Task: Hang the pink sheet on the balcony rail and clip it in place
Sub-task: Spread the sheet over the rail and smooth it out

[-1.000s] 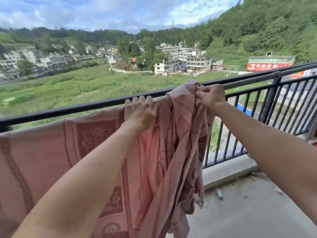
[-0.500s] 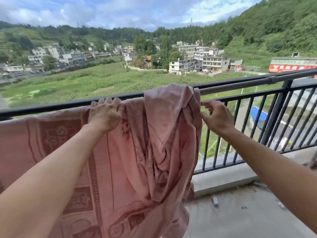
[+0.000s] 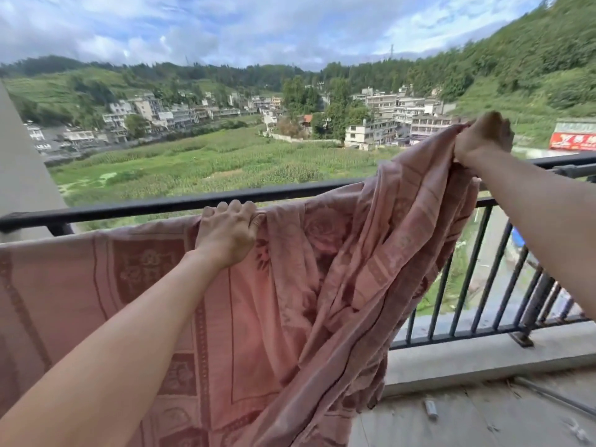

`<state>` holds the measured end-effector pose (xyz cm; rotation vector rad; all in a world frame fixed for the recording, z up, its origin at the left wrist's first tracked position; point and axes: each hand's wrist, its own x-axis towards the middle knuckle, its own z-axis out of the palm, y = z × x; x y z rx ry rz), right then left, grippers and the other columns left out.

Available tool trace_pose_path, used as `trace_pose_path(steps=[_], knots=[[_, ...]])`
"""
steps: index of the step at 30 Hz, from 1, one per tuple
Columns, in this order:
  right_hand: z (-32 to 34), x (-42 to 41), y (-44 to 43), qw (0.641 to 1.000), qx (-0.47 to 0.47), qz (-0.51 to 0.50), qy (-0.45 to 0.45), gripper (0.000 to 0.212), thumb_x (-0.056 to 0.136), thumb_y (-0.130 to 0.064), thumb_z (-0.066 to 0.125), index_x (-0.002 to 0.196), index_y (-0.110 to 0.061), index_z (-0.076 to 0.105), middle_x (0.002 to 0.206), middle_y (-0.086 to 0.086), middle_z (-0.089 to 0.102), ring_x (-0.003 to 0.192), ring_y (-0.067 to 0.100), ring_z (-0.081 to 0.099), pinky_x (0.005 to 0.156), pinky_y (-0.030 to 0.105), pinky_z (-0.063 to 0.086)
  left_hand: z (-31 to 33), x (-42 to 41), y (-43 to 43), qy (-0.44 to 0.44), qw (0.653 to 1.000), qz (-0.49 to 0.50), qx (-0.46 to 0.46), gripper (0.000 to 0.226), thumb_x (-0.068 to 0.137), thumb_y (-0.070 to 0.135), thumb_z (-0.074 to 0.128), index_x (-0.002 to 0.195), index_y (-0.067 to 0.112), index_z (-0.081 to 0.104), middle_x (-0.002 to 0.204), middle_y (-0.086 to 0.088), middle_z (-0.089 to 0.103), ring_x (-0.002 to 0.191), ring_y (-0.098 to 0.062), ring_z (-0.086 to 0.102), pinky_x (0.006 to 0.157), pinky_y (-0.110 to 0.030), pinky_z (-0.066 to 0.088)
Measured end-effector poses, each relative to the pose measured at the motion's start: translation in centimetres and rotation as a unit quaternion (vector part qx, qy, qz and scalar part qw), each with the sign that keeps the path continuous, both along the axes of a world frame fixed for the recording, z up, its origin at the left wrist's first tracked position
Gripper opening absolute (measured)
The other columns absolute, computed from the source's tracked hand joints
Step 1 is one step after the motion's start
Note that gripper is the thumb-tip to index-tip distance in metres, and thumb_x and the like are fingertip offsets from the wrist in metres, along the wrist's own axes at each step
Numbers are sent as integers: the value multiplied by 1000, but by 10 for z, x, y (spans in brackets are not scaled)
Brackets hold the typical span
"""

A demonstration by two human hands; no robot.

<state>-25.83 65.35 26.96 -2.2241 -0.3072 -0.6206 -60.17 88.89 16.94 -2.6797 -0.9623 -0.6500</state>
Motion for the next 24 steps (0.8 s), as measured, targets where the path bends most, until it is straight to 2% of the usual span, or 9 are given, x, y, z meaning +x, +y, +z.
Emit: trace_pose_path(steps=[2,5,7,9,12,14,18,22,24], knots=[[-8,3,-5,997,-63,-30,40,39,89,-24,54,120,-2,60,129,25,58,121,40,55,100,44,43,-1,-9,4,-1,1000,-3,12,41,99,52,21,106,23,49,104,-6,57,101,-29,52,89,-46,32],[-16,-34,7,981,-189,23,30,32,88,-19,55,116,-4,60,121,19,61,114,36,57,94,44,43,-4,-23,9,-11,999,-6,37,40,99,50,22,106,23,51,102,-5,57,97,-29,52,85,-45,33],[-17,-77,26,968,-216,119,-50,33,91,-24,54,122,-13,60,123,12,58,115,35,54,99,47,41,-4,-33,13,-11,999,-3,49,42,98,50,22,107,22,51,101,-6,57,96,-29,53,84,-45,34],[-23,-125,48,920,-249,284,-106,43,92,-42,57,131,-22,56,133,7,56,117,31,54,102,50,43,-4,-40,17,-10,998,-3,56,42,99,50,21,107,22,52,100,-5,57,94,-29,53,84,-45,35],[-43,-175,78,853,-262,442,-92,36,83,-43,71,115,-27,69,110,0,71,94,21,66,84,45,56,0,-61,24,-21,998,-8,63,42,99,50,23,105,21,52,97,-5,58,91,-30,54,83,-45,36],[-48,-194,87,860,-208,450,-117,23,79,-36,77,100,-25,77,93,-1,76,82,19,68,73,41,57,5,-81,32,-23,997,-13,66,42,99,51,24,107,21,53,98,-5,59,92,-30,54,83,-45,35],[-38,-192,84,881,-176,408,-161,12,85,-21,72,91,-13,78,80,4,75,67,22,67,66,34,57,12,-106,40,-23,998,-28,54,53,97,58,20,120,21,51,108,-6,61,98,-29,55,87,-46,35],[-26,-131,40,964,-161,187,-95,21,90,-31,62,86,-14,73,91,14,72,87,34,65,76,41,53,21,-127,45,-25,998,-28,55,60,97,59,20,136,20,42,123,-8,59,110,-31,54,91,-47,35],[-21,-116,23,976,-160,140,-48,24,89,-33,59,89,-14,73,100,16,71,94,36,63,79,42,52,25,-131,45,-23,998,-22,58,61,97,59,20,139,20,40,127,-9,57,113,-32,53,92,-47,34]])
